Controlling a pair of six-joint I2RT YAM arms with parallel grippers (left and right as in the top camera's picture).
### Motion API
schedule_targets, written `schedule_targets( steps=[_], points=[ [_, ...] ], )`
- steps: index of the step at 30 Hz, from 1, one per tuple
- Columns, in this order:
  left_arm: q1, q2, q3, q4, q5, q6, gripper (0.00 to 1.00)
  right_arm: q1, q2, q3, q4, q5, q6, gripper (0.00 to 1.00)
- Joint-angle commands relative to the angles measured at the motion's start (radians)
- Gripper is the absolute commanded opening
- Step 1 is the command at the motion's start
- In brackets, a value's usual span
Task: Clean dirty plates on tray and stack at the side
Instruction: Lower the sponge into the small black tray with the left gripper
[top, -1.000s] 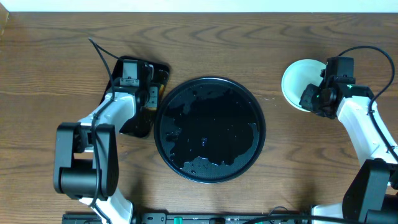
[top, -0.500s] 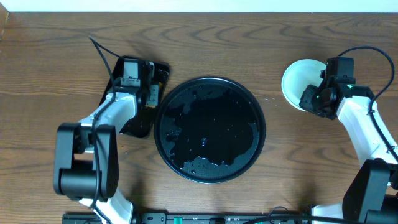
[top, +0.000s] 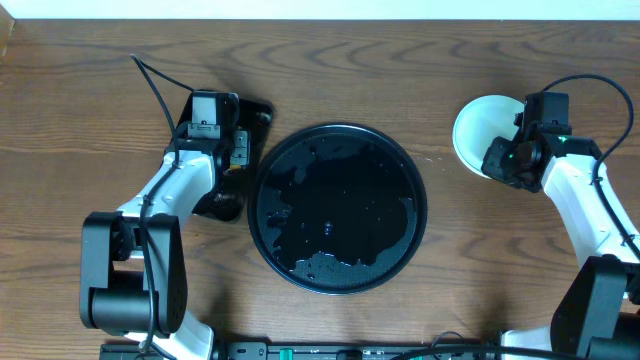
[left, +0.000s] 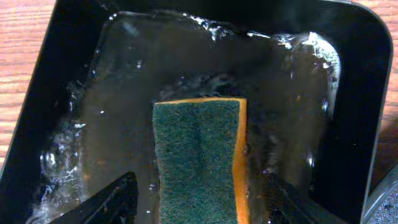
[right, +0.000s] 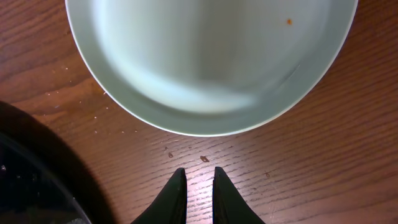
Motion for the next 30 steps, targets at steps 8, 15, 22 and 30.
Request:
schedule_targets(
  steps=[8, 15, 22, 30],
  points=[
    [0.006, 0.016, -0.006, 0.048, 0.026, -0.002, 0.42, 0.007, 0.002, 0.006, -0.007, -0.004, -0.027, 0.13],
    [0.006, 0.085, -0.006, 0.073, 0.04, -0.009, 0.22, 0.007, 0.002, 0.006, -0.009, -0.004, -0.027, 0.13],
    [0.006, 0.184, -0.006, 0.068, 0.04, -0.009, 0.26, 0.007, 0.002, 0.006, -0.016, -0.004, -0.027, 0.12],
    [0.006, 0.094, -0.005, 0.059, 0.04, -0.008, 0.54, 0.007, 0.002, 0.006, -0.011, -0.004, -0.027, 0.14]
  ],
)
